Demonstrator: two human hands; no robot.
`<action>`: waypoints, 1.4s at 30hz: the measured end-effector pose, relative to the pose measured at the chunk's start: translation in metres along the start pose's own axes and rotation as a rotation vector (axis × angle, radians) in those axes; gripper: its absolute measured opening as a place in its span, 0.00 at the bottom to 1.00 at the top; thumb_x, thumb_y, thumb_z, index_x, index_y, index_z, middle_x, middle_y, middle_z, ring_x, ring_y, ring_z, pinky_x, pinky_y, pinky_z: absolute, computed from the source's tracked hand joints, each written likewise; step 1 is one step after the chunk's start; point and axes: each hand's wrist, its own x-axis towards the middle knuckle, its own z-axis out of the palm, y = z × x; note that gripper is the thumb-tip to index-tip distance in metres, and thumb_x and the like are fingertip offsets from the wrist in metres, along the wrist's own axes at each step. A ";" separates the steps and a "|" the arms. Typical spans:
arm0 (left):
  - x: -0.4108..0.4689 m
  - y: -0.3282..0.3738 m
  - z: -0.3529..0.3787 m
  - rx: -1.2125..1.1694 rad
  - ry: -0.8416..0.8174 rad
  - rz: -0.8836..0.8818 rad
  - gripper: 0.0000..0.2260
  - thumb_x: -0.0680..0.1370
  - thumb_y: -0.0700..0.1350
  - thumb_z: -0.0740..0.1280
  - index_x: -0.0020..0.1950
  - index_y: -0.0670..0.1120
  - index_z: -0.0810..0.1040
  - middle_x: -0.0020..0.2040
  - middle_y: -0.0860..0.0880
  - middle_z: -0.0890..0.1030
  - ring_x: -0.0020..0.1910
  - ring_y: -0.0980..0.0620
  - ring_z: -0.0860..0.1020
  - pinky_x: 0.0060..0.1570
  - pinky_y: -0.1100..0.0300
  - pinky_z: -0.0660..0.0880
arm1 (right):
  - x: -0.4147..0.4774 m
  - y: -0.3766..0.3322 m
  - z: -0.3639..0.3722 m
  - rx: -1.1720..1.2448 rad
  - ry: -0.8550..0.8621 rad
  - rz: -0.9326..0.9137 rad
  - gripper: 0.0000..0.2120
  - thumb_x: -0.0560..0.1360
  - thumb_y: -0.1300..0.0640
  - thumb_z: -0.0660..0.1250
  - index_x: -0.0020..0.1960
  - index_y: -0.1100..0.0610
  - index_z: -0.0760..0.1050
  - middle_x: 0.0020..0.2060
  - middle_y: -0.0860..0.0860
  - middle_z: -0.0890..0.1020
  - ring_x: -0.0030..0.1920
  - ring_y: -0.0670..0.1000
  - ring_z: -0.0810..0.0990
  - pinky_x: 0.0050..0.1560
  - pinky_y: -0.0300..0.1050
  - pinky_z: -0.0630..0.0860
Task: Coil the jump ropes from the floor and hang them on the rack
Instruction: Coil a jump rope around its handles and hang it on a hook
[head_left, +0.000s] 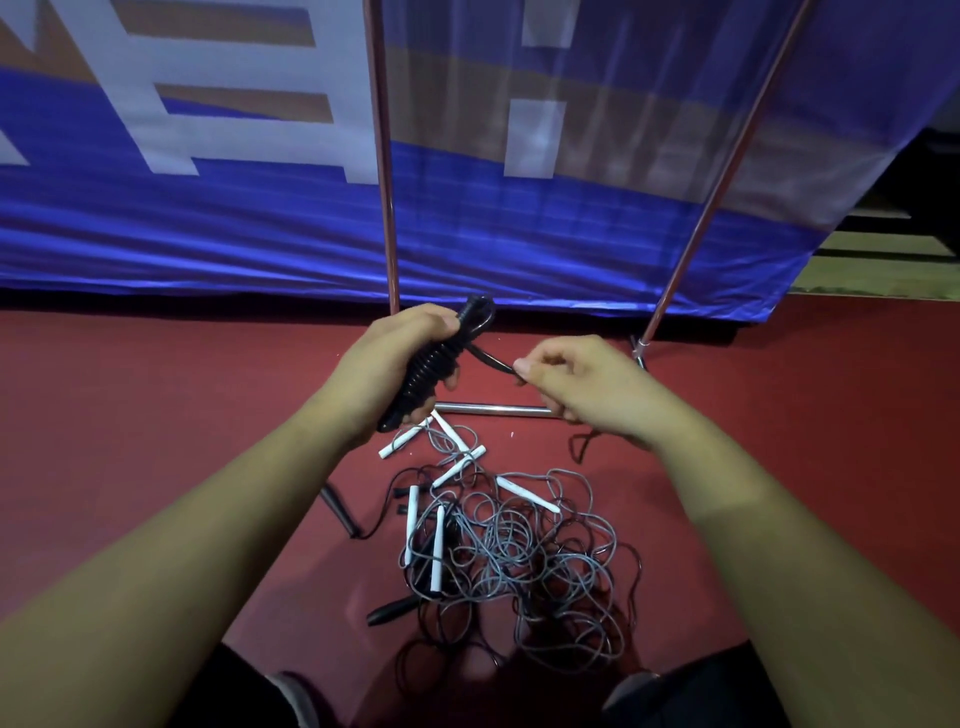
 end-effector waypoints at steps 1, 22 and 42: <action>0.001 0.000 -0.001 0.007 0.012 -0.009 0.11 0.75 0.53 0.61 0.46 0.47 0.76 0.33 0.39 0.76 0.21 0.48 0.67 0.25 0.58 0.60 | -0.001 -0.001 0.000 -0.024 0.001 -0.005 0.10 0.80 0.50 0.66 0.47 0.56 0.79 0.26 0.47 0.76 0.29 0.48 0.72 0.34 0.42 0.71; 0.006 -0.020 -0.004 1.361 0.046 0.178 0.18 0.74 0.64 0.69 0.60 0.59 0.73 0.52 0.53 0.83 0.51 0.43 0.81 0.42 0.55 0.73 | -0.007 -0.021 0.008 -0.233 0.094 -0.186 0.05 0.75 0.56 0.71 0.42 0.54 0.84 0.34 0.52 0.83 0.34 0.49 0.78 0.39 0.47 0.74; -0.017 -0.002 0.017 0.344 -0.163 0.207 0.15 0.78 0.50 0.68 0.64 0.52 0.73 0.29 0.51 0.76 0.26 0.51 0.67 0.27 0.63 0.64 | 0.006 0.000 0.006 0.086 0.061 -0.024 0.11 0.79 0.53 0.68 0.38 0.55 0.80 0.23 0.45 0.73 0.24 0.45 0.68 0.28 0.38 0.66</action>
